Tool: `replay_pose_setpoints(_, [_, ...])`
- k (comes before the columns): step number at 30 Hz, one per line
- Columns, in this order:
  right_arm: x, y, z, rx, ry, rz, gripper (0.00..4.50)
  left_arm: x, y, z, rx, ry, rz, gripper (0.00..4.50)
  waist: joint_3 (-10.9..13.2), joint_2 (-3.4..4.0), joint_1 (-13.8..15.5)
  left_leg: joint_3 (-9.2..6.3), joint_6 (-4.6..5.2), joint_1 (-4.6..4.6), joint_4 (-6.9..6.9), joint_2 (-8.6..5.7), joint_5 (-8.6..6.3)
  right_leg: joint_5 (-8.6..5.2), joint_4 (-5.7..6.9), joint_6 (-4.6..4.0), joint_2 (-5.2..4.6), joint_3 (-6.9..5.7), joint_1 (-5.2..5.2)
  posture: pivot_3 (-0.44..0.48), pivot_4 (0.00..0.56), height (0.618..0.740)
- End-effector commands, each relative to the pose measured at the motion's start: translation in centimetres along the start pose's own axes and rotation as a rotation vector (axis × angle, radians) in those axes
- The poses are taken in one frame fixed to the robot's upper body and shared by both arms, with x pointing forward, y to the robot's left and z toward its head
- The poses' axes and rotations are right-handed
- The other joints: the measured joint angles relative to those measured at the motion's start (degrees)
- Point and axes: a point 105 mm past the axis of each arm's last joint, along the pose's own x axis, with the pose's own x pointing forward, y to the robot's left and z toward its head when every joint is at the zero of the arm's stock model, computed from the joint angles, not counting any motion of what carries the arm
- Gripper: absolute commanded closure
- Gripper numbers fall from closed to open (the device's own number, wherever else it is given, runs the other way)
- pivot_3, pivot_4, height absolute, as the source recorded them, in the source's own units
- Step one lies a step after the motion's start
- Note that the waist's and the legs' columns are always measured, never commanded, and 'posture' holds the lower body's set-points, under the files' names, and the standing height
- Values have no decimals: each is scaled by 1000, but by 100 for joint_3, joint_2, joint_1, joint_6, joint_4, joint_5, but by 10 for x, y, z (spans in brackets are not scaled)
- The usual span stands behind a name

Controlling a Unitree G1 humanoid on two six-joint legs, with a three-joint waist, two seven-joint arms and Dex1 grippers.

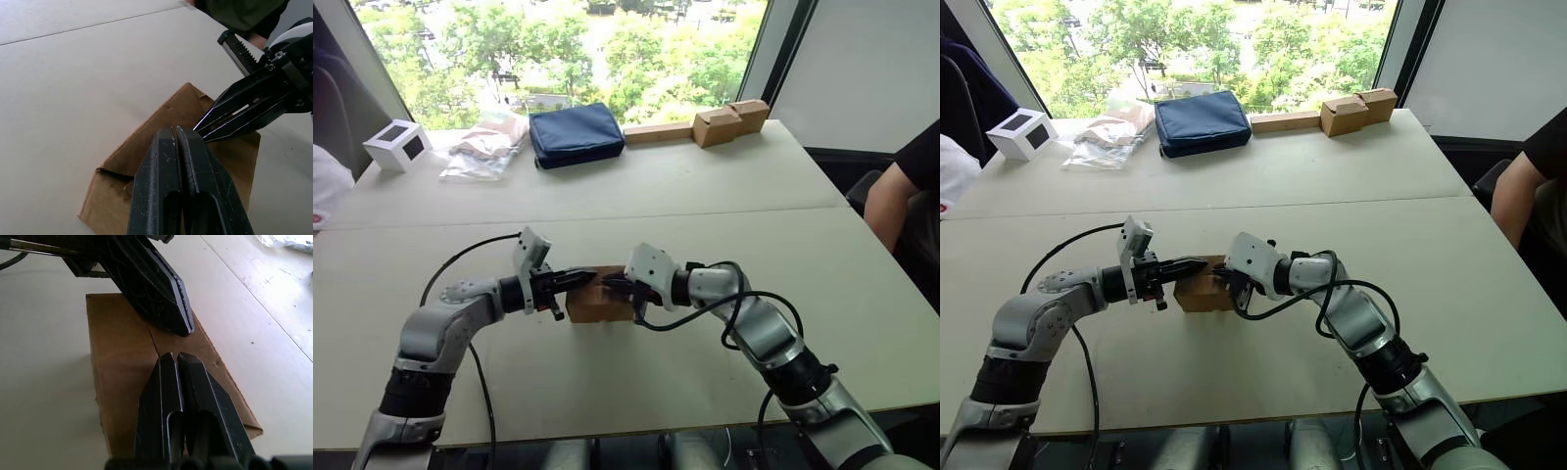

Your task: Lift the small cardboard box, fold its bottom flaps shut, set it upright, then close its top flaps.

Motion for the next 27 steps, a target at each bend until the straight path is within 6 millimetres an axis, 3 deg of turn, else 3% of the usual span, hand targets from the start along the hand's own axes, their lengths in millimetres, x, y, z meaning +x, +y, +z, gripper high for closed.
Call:
replay_pose_setpoints(1, [2,0,6,-29,-11,1,4433,-1,-4,-1,18,11,-9,4405,0,0,0,0,0,0,-1,0,0,0,-1,0,0,0,0,0,150,737])
replay_pose_setpoints(6, [1,-3,6,-24,-15,-14,4433,-1,-5,3,11,-1,-14,4405,0,0,0,0,0,0,-2,0,0,0,-5,0,0,0,2,0,150,737])
replay_pose_setpoints(10, [-7,-12,18,25,-100,-58,4433,-10,-13,21,-34,-76,-51,4405,0,0,0,0,0,0,-2,0,0,0,-6,0,-1,1,1,0,150,737])
replay_pose_setpoints(14, [-33,-38,35,118,-226,-194,4433,-38,-7,39,-14,-140,50,4405,1,0,-4,-1,-1,-2,-5,1,0,0,-7,1,-2,2,-1,0,150,737])
replay_pose_setpoints(16, [-48,-46,42,186,-303,-240,4433,-52,-4,39,-5,-125,108,4405,1,0,-8,-1,-1,-1,-12,2,1,0,-12,1,-4,3,-2,0,150,737])
replay_pose_setpoints(20, [-71,-43,39,266,-330,-240,4433,-71,-15,22,65,-44,130,4405,-1,3,-3,0,-15,7,-58,1,9,2,-41,0,-9,0,0,0,150,737])
replay_pose_setpoints(24, [-97,-28,7,383,-228,-269,4433,-91,-13,-12,-21,80,179,4405,1,6,21,-2,-15,6,-71,2,8,2,-57,-3,-16,-3,6,0,150,737])
replay_pose_setpoints(27, [-107,-8,-10,436,-155,-227,4433,-98,-15,-25,-66,85,199,4405,3,8,14,2,-10,6,-71,1,6,-8,-68,-22,-24,-2,11,0,150,737])
